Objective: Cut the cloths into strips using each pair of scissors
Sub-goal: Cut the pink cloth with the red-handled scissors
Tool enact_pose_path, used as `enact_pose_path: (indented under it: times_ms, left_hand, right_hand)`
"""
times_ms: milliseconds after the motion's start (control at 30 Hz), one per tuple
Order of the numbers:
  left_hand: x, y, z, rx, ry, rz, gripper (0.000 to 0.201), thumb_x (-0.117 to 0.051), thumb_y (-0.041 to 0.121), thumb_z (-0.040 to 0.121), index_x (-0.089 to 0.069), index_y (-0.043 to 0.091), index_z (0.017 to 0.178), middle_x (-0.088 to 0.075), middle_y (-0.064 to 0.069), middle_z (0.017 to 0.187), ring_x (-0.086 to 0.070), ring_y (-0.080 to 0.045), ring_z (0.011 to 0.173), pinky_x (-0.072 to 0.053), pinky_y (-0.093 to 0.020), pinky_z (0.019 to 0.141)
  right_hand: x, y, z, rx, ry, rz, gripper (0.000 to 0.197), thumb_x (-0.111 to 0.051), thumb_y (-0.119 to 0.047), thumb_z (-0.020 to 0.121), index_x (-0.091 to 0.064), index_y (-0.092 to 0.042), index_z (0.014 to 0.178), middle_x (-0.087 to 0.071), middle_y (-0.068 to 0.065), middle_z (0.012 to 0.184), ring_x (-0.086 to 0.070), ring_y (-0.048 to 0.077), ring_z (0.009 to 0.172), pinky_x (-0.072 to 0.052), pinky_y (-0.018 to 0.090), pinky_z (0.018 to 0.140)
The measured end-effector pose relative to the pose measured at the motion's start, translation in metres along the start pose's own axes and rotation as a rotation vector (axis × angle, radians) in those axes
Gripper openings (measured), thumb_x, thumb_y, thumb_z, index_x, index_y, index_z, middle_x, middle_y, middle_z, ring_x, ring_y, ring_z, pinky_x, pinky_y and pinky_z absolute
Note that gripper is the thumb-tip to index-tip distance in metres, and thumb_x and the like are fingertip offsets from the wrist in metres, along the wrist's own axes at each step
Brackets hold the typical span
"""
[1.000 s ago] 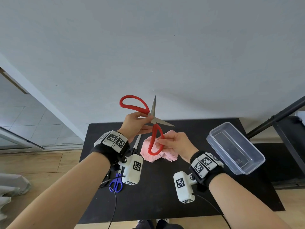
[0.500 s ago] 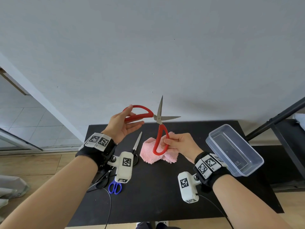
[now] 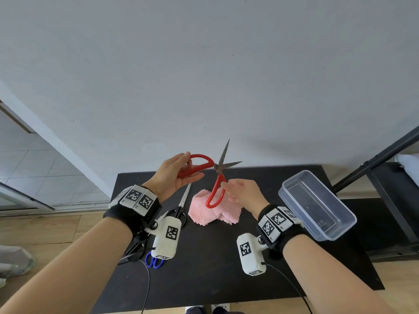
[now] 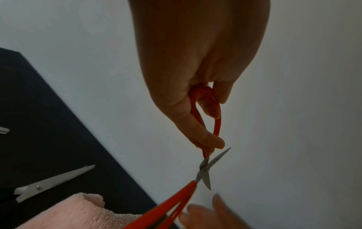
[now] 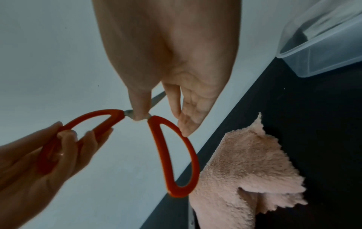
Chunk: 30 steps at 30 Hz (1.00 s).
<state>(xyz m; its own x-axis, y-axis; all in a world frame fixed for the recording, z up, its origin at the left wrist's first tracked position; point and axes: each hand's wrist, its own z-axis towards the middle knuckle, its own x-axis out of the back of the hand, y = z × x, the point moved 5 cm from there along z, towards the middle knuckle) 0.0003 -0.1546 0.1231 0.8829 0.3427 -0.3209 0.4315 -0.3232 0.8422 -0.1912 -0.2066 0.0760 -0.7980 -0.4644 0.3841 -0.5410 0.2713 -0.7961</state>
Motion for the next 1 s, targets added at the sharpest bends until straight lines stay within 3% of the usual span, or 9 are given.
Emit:
enact_pose_path:
  times_ms: [100,267,433,533,600,700,800,900,1000]
  left_hand:
    - [-0.01,-0.004,-0.001,-0.027,-0.072,0.104,0.028,-0.043,0.02,0.1,-0.051,0.004,0.079,-0.057,-0.016,0.088,-0.065,-0.027,0.085,-0.058,-0.025,0.074]
    - [-0.023,-0.014,-0.008,-0.043,-0.203,0.288,0.021,-0.049,0.007,0.096,-0.056,0.002,0.077,-0.059,-0.01,0.083,-0.062,-0.02,0.084,-0.054,-0.019,0.076]
    - [-0.028,-0.02,-0.013,-0.157,-0.231,0.64,0.013,-0.071,0.011,0.081,-0.071,0.009,0.069,-0.062,-0.003,0.119,-0.061,-0.006,0.102,-0.046,-0.015,0.087]
    - [-0.026,-0.024,-0.012,-0.17,-0.233,0.761,0.009,-0.073,0.013,0.081,-0.074,0.013,0.071,-0.056,0.008,0.126,-0.056,-0.005,0.112,-0.041,-0.021,0.096]
    - [-0.025,-0.025,-0.013,-0.151,-0.239,0.755,0.001,-0.076,0.013,0.078,-0.076,0.013,0.077,-0.056,0.011,0.125,-0.058,-0.005,0.11,-0.042,-0.023,0.097]
    - [-0.023,-0.027,-0.014,-0.11,-0.257,0.668,0.023,-0.079,0.011,0.075,-0.072,0.016,0.096,-0.066,0.007,0.116,-0.065,-0.007,0.102,-0.048,-0.022,0.091]
    - [-0.017,-0.034,-0.012,-0.025,-0.178,0.507,0.035,-0.073,0.015,0.082,-0.062,0.014,0.115,-0.072,-0.003,0.108,-0.069,-0.019,0.099,-0.053,-0.035,0.092]
    - [-0.012,-0.043,-0.007,0.123,-0.079,0.286,0.038,-0.062,0.022,0.091,-0.055,0.005,0.125,-0.07,-0.015,0.11,-0.068,-0.028,0.1,-0.054,-0.038,0.091]
    - [-0.017,-0.046,-0.003,0.186,-0.13,0.124,0.037,-0.057,0.028,0.094,-0.058,0.01,0.126,-0.068,-0.016,0.116,-0.066,-0.029,0.103,-0.052,-0.039,0.094]
  right_hand:
    - [-0.001,-0.007,-0.001,-0.005,-0.033,0.29,0.029,-0.062,-0.035,0.089,-0.069,-0.007,0.093,-0.068,0.02,0.108,-0.066,0.027,0.1,-0.053,0.037,0.092]
    - [-0.003,-0.014,0.001,-0.045,-0.107,0.722,0.038,-0.066,-0.029,0.087,-0.065,0.003,0.107,-0.068,0.018,0.109,-0.067,0.023,0.104,-0.055,0.032,0.09]
    - [-0.001,-0.016,0.001,-0.017,-0.071,0.804,0.022,-0.066,-0.016,0.088,-0.069,0.005,0.093,-0.071,0.019,0.096,-0.071,0.022,0.09,-0.057,0.027,0.082]
    - [0.001,-0.017,-0.001,0.02,-0.049,0.874,0.012,-0.062,-0.005,0.089,-0.069,0.005,0.087,-0.071,0.015,0.082,-0.071,0.018,0.073,-0.058,0.023,0.069]
    - [0.002,-0.017,-0.002,0.042,-0.044,0.874,0.012,-0.061,-0.003,0.089,-0.069,0.006,0.09,-0.071,0.017,0.085,-0.071,0.02,0.073,-0.058,0.024,0.07]
    - [0.002,-0.017,-0.004,0.056,-0.068,0.87,0.015,-0.061,-0.005,0.089,-0.07,0.004,0.097,-0.071,0.02,0.096,-0.07,0.024,0.083,-0.059,0.027,0.078]
    - [0.001,-0.018,-0.005,0.057,-0.108,0.9,0.023,-0.061,-0.009,0.09,-0.068,0.003,0.109,-0.071,0.018,0.105,-0.07,0.025,0.095,-0.057,0.029,0.083]
    - [-0.002,-0.021,-0.007,0.059,-0.153,0.902,0.026,-0.061,-0.012,0.091,-0.067,0.002,0.112,-0.071,0.017,0.107,-0.069,0.024,0.098,-0.057,0.027,0.081]
    - [-0.006,-0.022,-0.01,0.037,-0.194,0.915,0.026,-0.059,-0.014,0.092,-0.067,0.002,0.111,-0.071,0.018,0.107,-0.071,0.021,0.092,-0.058,0.026,0.075]
